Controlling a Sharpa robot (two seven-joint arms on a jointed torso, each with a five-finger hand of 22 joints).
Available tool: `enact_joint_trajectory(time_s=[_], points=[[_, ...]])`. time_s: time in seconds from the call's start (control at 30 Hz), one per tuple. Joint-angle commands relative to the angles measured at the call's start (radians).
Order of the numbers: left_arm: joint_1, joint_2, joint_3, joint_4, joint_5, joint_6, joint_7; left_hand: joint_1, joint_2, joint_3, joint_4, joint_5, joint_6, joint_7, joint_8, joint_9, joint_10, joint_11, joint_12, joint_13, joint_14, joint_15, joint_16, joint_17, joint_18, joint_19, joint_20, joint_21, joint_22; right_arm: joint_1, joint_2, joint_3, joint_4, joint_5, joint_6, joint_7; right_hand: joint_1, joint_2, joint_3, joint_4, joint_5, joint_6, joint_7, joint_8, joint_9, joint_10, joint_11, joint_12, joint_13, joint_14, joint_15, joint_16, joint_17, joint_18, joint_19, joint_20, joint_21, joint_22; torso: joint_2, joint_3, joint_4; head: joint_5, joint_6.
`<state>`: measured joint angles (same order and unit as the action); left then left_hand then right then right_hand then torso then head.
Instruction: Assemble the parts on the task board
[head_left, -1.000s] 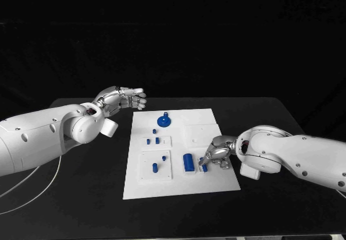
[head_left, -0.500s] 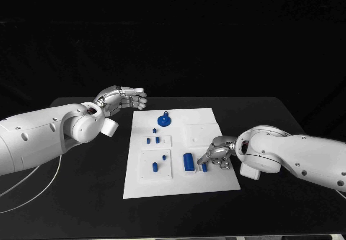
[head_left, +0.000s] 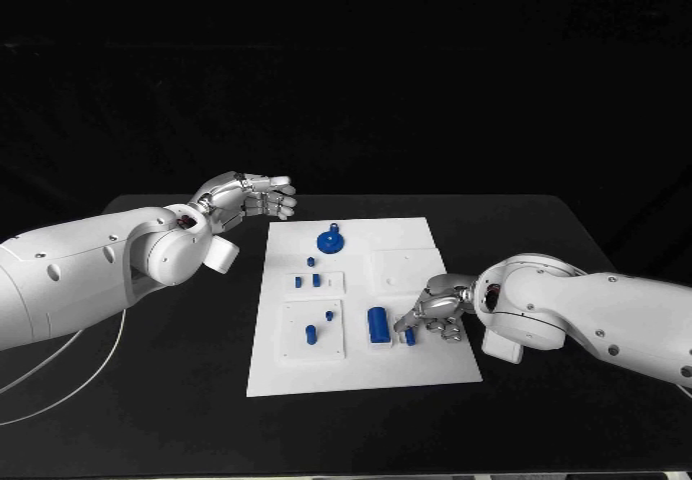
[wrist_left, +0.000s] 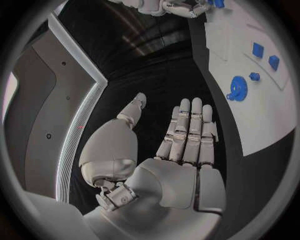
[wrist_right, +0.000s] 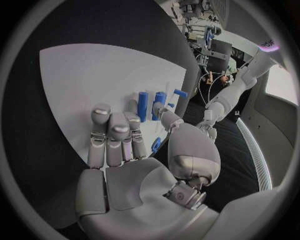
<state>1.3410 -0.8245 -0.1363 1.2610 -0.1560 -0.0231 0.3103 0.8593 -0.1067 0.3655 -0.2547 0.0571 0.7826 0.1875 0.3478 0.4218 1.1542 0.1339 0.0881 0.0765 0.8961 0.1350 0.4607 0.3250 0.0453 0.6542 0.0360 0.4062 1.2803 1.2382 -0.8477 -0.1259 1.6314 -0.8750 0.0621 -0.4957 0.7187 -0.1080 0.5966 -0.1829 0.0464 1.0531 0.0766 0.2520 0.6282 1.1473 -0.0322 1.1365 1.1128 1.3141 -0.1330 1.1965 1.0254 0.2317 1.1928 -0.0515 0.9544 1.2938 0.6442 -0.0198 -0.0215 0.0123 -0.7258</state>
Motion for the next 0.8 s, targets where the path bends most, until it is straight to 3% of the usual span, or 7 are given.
enact_joint_trajectory(time_s=[0.03, 0.8], points=[[0.001, 0.000, 0.001, 0.001, -0.002, 0.014, 0.004, -0.013, 0.001, -0.006, -0.001, -0.005, -0.006, -0.003, 0.005, -0.001, 0.001, 0.004, -0.005, 0.000, 0.001, 0.003, -0.004, 0.001, 0.013, 0.005, 0.002, -0.006, 0.002, -0.002, -0.005, 0.000, 0.009, -0.006, 0.012, 0.012, -0.011, 0.001, -0.008, -0.001, 0.003, 0.003, 0.003, 0.002, 0.002, 0.001, 0.001, -0.005, 0.001, 0.000, -0.004, -0.001, -0.001, 0.030, -0.002, -0.004, 0.001, -0.002, 0.000, 0.0001, -0.0003, 0.002, 0.001], [0.001, 0.001, 0.001, -0.003, -0.002, 0.013, 0.002, -0.014, -0.001, -0.007, -0.003, -0.005, -0.006, -0.003, 0.006, -0.001, 0.001, 0.004, -0.005, 0.000, 0.000, 0.004, -0.005, 0.003, 0.012, 0.000, 0.003, -0.010, 0.003, 0.010, -0.031, 0.002, 0.039, -0.029, 0.004, 0.007, -0.010, 0.003, -0.011, -0.002, 0.003, 0.002, 0.003, 0.001, 0.001, 0.001, 0.000, -0.006, 0.001, 0.000, -0.005, -0.002, -0.001, 0.030, -0.002, -0.006, 0.000, -0.003, 0.000, -0.0003, -0.0011, 0.007, 0.004]])
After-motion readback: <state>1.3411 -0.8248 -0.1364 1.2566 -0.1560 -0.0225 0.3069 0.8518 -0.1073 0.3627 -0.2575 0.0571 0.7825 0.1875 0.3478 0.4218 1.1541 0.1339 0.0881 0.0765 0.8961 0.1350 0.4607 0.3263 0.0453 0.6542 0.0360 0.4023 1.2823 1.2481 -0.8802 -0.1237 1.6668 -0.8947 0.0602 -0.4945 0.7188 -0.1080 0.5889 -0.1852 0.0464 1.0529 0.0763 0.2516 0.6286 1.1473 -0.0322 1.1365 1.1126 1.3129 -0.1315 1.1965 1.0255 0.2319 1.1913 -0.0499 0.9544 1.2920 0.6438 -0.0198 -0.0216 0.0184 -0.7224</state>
